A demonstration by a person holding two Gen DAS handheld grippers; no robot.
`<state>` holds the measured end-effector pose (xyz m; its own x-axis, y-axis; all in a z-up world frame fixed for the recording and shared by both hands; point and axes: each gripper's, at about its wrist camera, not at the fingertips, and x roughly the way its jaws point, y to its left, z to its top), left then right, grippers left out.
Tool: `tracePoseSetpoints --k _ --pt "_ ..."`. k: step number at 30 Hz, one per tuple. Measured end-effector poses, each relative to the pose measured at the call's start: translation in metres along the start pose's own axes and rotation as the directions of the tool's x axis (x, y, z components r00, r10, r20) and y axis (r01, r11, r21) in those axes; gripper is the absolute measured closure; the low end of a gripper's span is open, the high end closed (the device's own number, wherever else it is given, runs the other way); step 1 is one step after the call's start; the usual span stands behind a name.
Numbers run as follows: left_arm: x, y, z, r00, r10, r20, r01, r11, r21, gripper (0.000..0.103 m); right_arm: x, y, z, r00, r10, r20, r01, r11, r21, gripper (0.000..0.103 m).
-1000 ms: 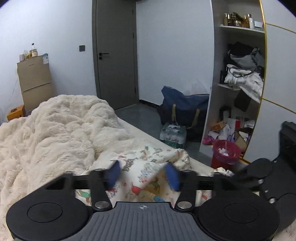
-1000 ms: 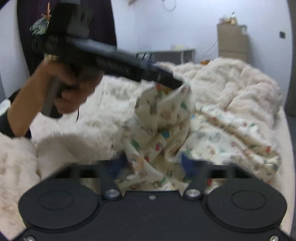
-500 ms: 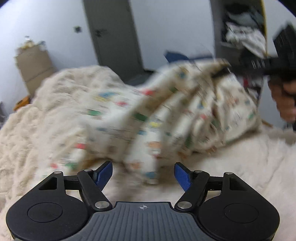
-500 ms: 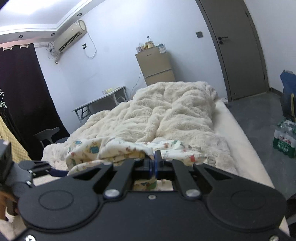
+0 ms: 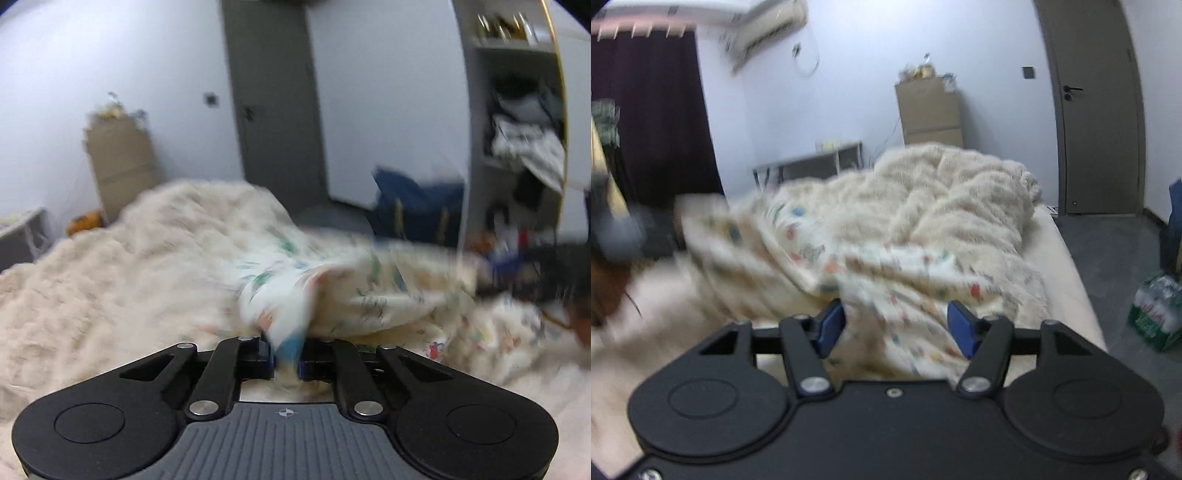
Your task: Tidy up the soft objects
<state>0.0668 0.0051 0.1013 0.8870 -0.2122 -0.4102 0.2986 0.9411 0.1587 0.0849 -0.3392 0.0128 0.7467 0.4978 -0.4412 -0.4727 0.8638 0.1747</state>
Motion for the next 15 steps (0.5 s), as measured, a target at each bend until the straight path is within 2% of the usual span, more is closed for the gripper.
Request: tracePoseSetpoints --k 2,4,6,9,10,11,12,13,15 --pt "-0.033 0.012 0.005 0.998 0.053 0.045 -0.053 0.998 0.018 0.096 0.005 0.000 -0.007 0.999 0.024 -0.033 -0.024 1.000 -0.015 0.032" --pt "-0.077 0.028 0.011 0.981 0.143 0.128 -0.144 0.990 0.000 0.095 0.006 0.006 -0.010 0.998 0.050 -0.048 -0.051 0.998 -0.028 0.030" --pt "-0.102 0.040 0.015 0.976 0.153 0.155 -0.151 0.988 -0.024 0.094 0.007 0.015 -0.011 0.998 0.051 -0.048 -0.055 0.996 -0.071 0.028" --pt "-0.140 0.052 0.012 0.954 0.231 0.189 -0.234 0.972 -0.004 0.094 0.010 0.018 -0.012 0.995 0.080 -0.066 -0.085 0.994 -0.073 0.025" --pt "-0.152 0.053 0.009 0.922 0.333 0.199 -0.343 0.939 0.016 0.099 0.011 0.019 -0.013 0.994 0.087 -0.072 -0.092 0.993 -0.069 0.025" --pt "-0.160 0.053 0.005 0.869 0.449 0.207 -0.466 0.884 0.037 0.099 0.012 0.019 -0.013 0.993 0.087 -0.077 -0.093 0.993 -0.069 0.024" --pt "-0.164 0.054 0.002 0.842 0.500 0.204 -0.518 0.854 0.044 0.097 0.012 0.019 -0.014 0.994 0.076 -0.080 -0.082 0.994 -0.074 0.025" --pt "-0.170 0.058 -0.002 0.830 0.523 0.193 -0.539 0.842 0.037 0.093 0.014 0.019 -0.014 0.994 0.060 -0.087 -0.067 0.995 -0.080 0.025" --pt "-0.181 0.069 -0.015 0.870 0.463 0.170 -0.468 0.884 -0.013 0.085 0.013 0.017 -0.015 0.994 0.057 -0.095 -0.064 0.995 -0.072 0.025"
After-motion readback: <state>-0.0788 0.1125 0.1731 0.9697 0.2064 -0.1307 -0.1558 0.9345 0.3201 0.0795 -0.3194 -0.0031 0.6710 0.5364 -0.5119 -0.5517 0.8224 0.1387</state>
